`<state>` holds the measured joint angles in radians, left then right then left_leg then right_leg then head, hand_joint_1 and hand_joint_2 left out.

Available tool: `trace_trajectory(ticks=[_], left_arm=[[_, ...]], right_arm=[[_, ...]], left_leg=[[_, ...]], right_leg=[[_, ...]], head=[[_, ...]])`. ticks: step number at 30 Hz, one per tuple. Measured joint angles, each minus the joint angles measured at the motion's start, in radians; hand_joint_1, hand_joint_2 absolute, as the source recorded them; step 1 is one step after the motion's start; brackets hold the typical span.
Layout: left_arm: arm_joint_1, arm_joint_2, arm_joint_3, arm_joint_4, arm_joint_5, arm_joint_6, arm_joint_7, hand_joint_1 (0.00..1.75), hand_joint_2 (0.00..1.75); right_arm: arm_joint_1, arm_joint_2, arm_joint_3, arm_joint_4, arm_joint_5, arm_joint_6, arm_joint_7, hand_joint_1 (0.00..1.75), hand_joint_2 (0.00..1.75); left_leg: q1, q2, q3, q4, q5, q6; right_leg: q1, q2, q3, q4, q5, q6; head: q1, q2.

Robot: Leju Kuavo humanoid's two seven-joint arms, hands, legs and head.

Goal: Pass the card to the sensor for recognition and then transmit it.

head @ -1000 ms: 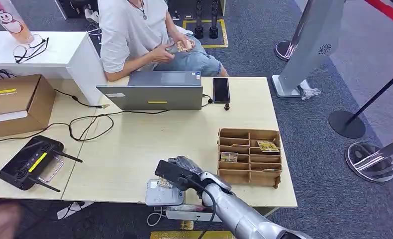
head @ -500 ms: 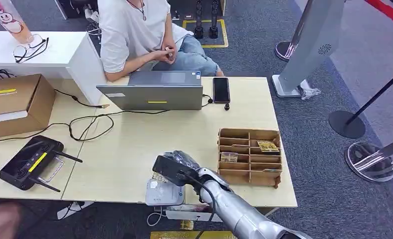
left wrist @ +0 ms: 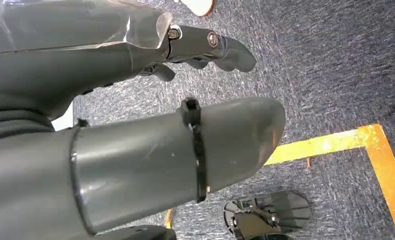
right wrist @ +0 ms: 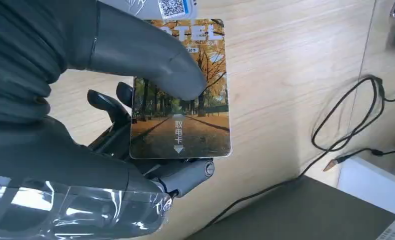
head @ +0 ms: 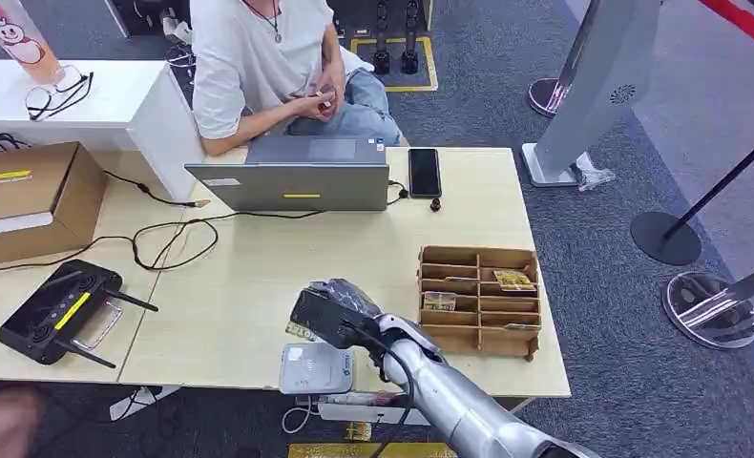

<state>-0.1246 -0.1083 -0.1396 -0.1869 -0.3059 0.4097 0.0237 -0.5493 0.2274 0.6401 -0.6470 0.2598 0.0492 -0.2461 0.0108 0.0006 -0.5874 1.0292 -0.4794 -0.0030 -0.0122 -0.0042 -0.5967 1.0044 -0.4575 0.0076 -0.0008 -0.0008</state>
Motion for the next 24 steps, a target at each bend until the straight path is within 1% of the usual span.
trace_trajectory(ticks=[16, 22, 24], left_arm=[[0.000, 0.000, 0.000, 0.000, -0.002, 0.000, -0.003, 0.00, 0.00], [0.001, 0.000, 0.001, 0.000, -0.008, -0.002, -0.003, 0.00, 0.00], [0.001, 0.000, 0.001, 0.000, -0.011, -0.005, -0.003, 0.00, 0.00]], right_arm=[[0.000, -0.008, -0.007, -0.062, -0.013, -0.005, -0.001, 1.75, 1.75], [0.004, -0.022, -0.013, -0.123, -0.013, -0.025, 0.005, 1.75, 1.75], [0.007, -0.029, -0.019, -0.149, -0.008, -0.044, 0.008, 1.75, 1.75]], left_leg=[[0.000, 0.000, 0.000, 0.000, 0.000, 0.000], [0.000, 0.000, 0.000, 0.000, 0.000, 0.000], [0.000, 0.000, 0.000, 0.000, 0.000, 0.000]], right_leg=[[0.000, 0.000, 0.000, 0.000, 0.000, 0.000], [0.000, 0.000, 0.000, 0.000, 0.000, 0.000], [0.000, 0.000, 0.000, 0.000, 0.000, 0.000]], head=[[0.000, 0.000], [0.000, 0.000], [0.000, 0.000]])
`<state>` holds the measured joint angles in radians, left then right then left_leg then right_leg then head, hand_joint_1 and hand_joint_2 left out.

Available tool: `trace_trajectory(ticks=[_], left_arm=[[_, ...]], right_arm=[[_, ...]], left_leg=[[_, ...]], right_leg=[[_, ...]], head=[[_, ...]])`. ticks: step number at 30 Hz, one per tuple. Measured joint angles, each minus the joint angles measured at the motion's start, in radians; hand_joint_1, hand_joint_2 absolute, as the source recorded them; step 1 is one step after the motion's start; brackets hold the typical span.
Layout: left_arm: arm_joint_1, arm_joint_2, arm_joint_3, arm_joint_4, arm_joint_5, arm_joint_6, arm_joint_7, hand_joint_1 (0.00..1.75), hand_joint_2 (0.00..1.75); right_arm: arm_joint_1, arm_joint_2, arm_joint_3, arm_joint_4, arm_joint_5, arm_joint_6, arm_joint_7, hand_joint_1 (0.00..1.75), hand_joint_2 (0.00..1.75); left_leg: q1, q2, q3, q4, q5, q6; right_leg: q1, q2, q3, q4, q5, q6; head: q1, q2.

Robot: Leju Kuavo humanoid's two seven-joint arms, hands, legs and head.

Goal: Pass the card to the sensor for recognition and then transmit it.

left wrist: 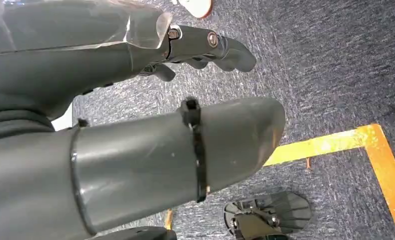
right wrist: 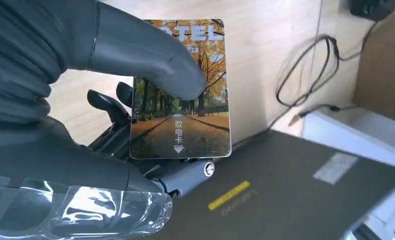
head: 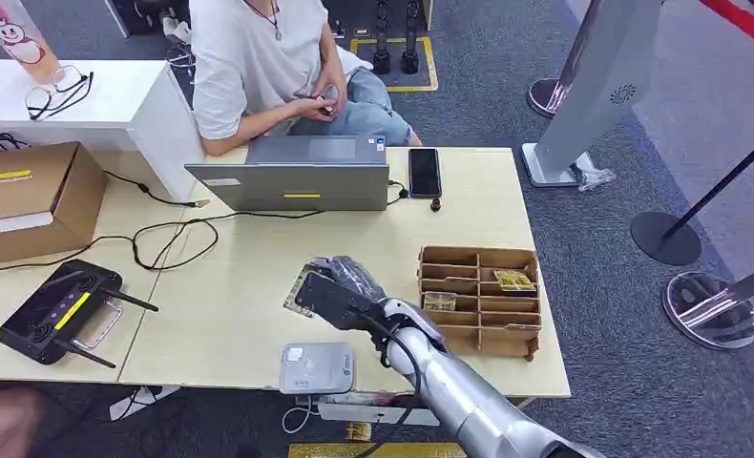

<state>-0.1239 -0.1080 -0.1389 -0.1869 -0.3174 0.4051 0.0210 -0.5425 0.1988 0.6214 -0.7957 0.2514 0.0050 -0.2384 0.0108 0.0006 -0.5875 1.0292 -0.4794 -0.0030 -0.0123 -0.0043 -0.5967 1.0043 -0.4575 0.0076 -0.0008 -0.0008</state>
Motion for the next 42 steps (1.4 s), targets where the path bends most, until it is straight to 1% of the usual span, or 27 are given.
trace_trajectory(ticks=[7, 18, 23, 27, 30, 33, 36, 42], left_arm=[[0.000, 0.000, 0.006, 0.000, -0.003, 0.000, -0.001, 0.00, 0.00], [0.002, 0.000, 0.024, 0.000, -0.002, 0.003, -0.004, 0.00, 0.00], [0.004, 0.000, 0.027, 0.000, -0.002, 0.006, -0.009, 0.00, 0.00], [0.005, 0.000, 0.036, 0.000, -0.003, 0.007, -0.013, 0.00, 0.00], [0.005, 0.000, 0.041, 0.000, -0.006, 0.007, -0.013, 0.00, 0.00], [0.006, 0.000, 0.042, 0.000, -0.008, 0.007, -0.013, 0.00, 0.00], [0.006, 0.000, 0.042, 0.000, -0.009, 0.008, -0.014, 0.00, 0.00], [0.010, 0.000, 0.049, 0.000, -0.009, 0.011, -0.019, 0.00, 0.00]], right_arm=[[0.011, -0.023, -0.003, -0.088, 0.089, -0.100, 0.013, 1.75, 1.75], [0.029, -0.042, -0.003, -0.209, 0.211, -0.243, 0.007, 1.75, 1.75], [0.035, -0.044, -0.003, -0.251, 0.315, -0.362, -0.002, 1.75, 1.75], [0.038, -0.044, -0.003, -0.273, 0.441, -0.500, -0.005, 1.75, 1.75], [0.039, -0.044, -0.003, -0.277, 0.527, -0.575, 0.000, 1.75, 1.75], [0.043, -0.044, -0.003, -0.282, 0.598, -0.626, 0.014, 1.75, 1.75], [0.046, -0.044, -0.002, -0.282, 0.675, -0.665, 0.034, 1.75, 1.75], [0.047, -0.043, -0.003, -0.282, 0.818, -0.695, 0.092, 1.75, 1.75]], left_leg=[[0.000, 0.000, 0.000, 0.000, 0.000, 0.000], [0.000, 0.000, 0.000, 0.000, 0.000, 0.000], [0.000, 0.000, 0.000, 0.000, 0.000, 0.000], [0.000, 0.000, 0.000, 0.000, 0.000, 0.000], [0.000, 0.000, 0.000, 0.000, 0.000, 0.000], [0.000, 0.000, 0.000, 0.000, 0.000, 0.000], [0.000, 0.000, 0.000, 0.000, 0.000, 0.000], [0.000, 0.000, 0.000, 0.000, 0.000, 0.000]], right_leg=[[0.000, 0.000, 0.000, 0.000, 0.000, 0.000], [0.000, 0.000, 0.000, 0.000, 0.000, 0.000], [0.000, 0.000, 0.000, 0.000, 0.000, 0.000], [0.000, 0.000, 0.000, 0.000, 0.000, 0.000], [0.000, 0.000, 0.000, 0.000, 0.000, 0.000], [0.000, 0.000, 0.000, 0.000, 0.000, 0.000], [0.000, 0.000, 0.000, 0.000, 0.000, 0.000], [0.000, 0.000, 0.000, 0.000, 0.000, 0.000]], head=[[0.000, 0.000], [0.000, 0.000], [0.000, 0.000], [0.000, 0.000], [0.000, 0.000], [0.000, 0.000], [0.000, 0.000], [0.000, 0.000]])
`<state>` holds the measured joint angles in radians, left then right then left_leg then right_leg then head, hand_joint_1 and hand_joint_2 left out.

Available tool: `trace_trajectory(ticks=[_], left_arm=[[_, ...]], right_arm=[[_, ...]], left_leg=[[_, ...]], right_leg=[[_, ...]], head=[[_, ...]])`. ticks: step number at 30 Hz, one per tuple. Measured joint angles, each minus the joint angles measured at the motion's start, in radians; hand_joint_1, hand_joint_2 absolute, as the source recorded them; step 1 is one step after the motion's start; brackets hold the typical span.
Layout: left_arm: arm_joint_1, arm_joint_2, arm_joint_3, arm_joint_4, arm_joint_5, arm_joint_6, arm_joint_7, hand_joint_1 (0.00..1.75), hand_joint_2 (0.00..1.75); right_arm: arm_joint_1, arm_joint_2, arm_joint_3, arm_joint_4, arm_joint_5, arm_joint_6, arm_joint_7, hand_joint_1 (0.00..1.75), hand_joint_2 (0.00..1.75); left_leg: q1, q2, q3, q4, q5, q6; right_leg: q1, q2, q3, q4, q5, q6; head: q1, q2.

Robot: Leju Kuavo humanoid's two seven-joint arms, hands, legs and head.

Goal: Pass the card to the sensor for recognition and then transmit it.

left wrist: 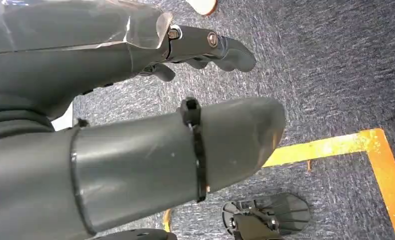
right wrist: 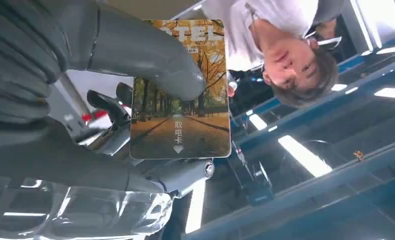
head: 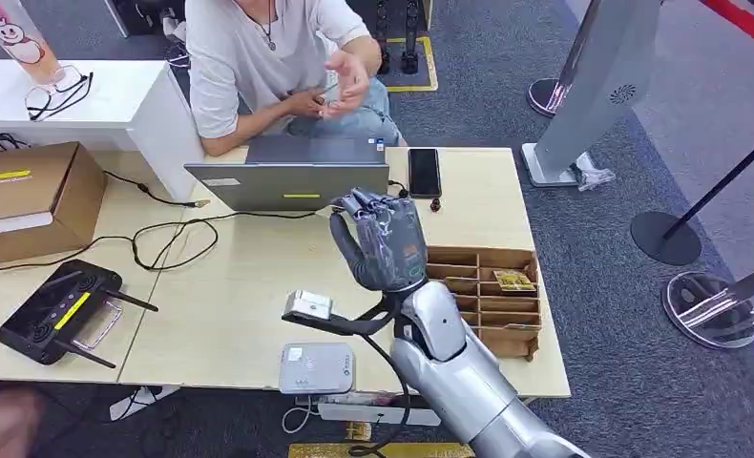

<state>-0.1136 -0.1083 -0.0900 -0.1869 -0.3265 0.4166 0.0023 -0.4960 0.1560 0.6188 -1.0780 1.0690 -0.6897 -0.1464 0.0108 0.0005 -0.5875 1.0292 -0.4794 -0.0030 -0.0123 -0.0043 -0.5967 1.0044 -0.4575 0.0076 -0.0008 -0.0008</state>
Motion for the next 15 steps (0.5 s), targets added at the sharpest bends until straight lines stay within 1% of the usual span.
trace_trajectory(ticks=[2, 8, 15], left_arm=[[0.002, 0.000, 0.001, 0.000, -0.001, 0.002, -0.002, 0.00, 0.00], [0.005, 0.000, 0.001, 0.000, -0.007, 0.003, -0.002, 0.00, 0.00], [0.005, 0.000, 0.002, 0.000, -0.012, 0.002, -0.002, 0.00, 0.00]], right_arm=[[0.001, 0.000, 0.000, 0.000, 0.065, 0.000, 0.020, 1.75, 1.75], [0.001, 0.006, 0.000, 0.005, 0.152, 0.000, 0.048, 1.75, 1.75], [-0.009, 0.021, -0.006, 0.028, 0.199, 0.000, 0.066, 1.75, 1.75]], left_leg=[[0.000, 0.000, 0.000, 0.000, 0.000, 0.000], [0.000, 0.000, 0.000, 0.000, 0.000, 0.000], [0.000, 0.000, 0.000, 0.000, 0.000, 0.000]], right_leg=[[0.000, 0.000, 0.000, 0.000, 0.000, 0.000], [0.000, 0.000, 0.000, 0.000, 0.000, 0.000], [0.000, 0.000, 0.000, 0.000, 0.000, 0.000]], head=[[0.000, 0.000], [0.000, 0.000], [0.000, 0.000]])
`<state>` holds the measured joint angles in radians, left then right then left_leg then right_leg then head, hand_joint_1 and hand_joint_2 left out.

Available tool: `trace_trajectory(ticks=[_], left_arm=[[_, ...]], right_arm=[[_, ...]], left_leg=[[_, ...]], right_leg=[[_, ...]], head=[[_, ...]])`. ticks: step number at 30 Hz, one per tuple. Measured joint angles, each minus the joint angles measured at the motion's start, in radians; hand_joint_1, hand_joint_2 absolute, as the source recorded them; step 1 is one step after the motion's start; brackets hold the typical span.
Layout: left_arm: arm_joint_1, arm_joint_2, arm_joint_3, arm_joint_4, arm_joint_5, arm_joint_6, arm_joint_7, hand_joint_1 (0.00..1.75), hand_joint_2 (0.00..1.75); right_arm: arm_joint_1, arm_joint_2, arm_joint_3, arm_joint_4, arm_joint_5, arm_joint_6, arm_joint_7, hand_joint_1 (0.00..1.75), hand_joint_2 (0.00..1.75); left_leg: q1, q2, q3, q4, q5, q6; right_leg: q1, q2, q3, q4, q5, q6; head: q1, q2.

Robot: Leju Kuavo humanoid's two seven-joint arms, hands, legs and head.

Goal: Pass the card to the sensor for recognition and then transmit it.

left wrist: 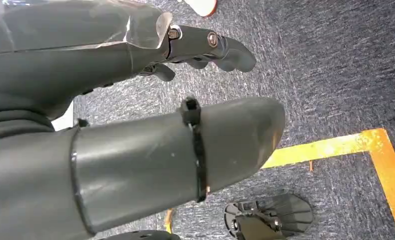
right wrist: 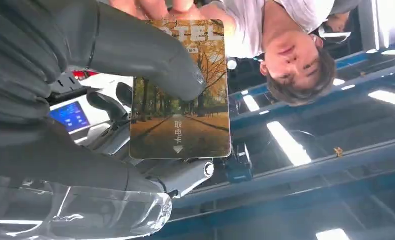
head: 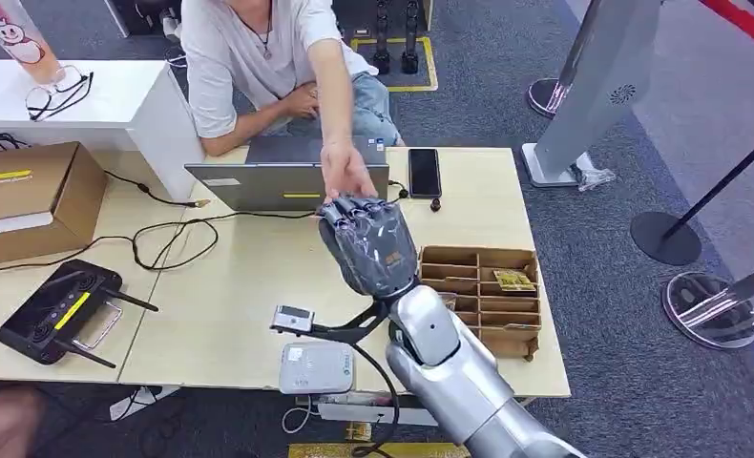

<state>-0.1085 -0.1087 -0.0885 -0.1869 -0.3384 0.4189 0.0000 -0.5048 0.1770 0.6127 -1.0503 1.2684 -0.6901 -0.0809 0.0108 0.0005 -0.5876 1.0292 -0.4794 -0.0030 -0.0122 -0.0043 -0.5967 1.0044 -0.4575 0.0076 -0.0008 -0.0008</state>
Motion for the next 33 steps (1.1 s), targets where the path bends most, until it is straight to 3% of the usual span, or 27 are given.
trace_trajectory(ticks=[13, 14, 15, 16, 33], left_arm=[[0.001, -0.003, 0.000, 0.000, 0.000, 0.002, 0.000, 0.00, 0.00], [0.001, -0.003, 0.000, 0.000, 0.000, 0.002, 0.000, 0.00, 0.00], [0.001, -0.004, 0.000, 0.000, 0.000, 0.002, 0.000, 0.00, 0.00], [0.001, -0.004, 0.000, 0.000, 0.000, 0.002, 0.000, 0.00, 0.00], [0.000, -0.015, 0.022, 0.000, 0.003, 0.018, 0.008, 0.00, 0.00]], right_arm=[[-0.030, 0.023, -0.008, 0.055, 0.010, 0.000, 0.011, 1.75, 1.75], [-0.032, 0.025, -0.009, 0.062, 0.017, 0.000, 0.011, 1.12, 1.75], [-0.034, 0.027, -0.010, 0.067, 0.021, 0.000, 0.011, 0.21, 1.75], [-0.035, 0.029, -0.012, 0.072, 0.022, 0.000, 0.012, 0.00, 1.75], [-0.037, 0.052, -0.031, 0.114, 0.050, 0.000, -0.004, 0.00, 1.75]], left_leg=[[0.000, 0.000, 0.000, 0.000, 0.000, 0.000], [0.000, 0.000, 0.000, 0.000, 0.000, 0.000], [0.000, 0.000, 0.000, 0.000, 0.000, 0.000], [0.000, 0.000, 0.000, 0.000, 0.000, 0.000], [0.000, 0.000, 0.000, 0.000, 0.000, 0.000]], right_leg=[[0.000, 0.000, 0.000, 0.000, 0.000, 0.000], [0.000, 0.000, 0.000, 0.000, 0.000, 0.000], [0.000, 0.000, 0.000, 0.000, 0.000, 0.000], [0.000, 0.000, 0.000, 0.000, 0.000, 0.000], [0.000, 0.000, 0.000, 0.000, 0.000, 0.000]], head=[[0.000, 0.000], [0.000, 0.000], [0.000, 0.000], [0.000, 0.000], [0.000, 0.000]])
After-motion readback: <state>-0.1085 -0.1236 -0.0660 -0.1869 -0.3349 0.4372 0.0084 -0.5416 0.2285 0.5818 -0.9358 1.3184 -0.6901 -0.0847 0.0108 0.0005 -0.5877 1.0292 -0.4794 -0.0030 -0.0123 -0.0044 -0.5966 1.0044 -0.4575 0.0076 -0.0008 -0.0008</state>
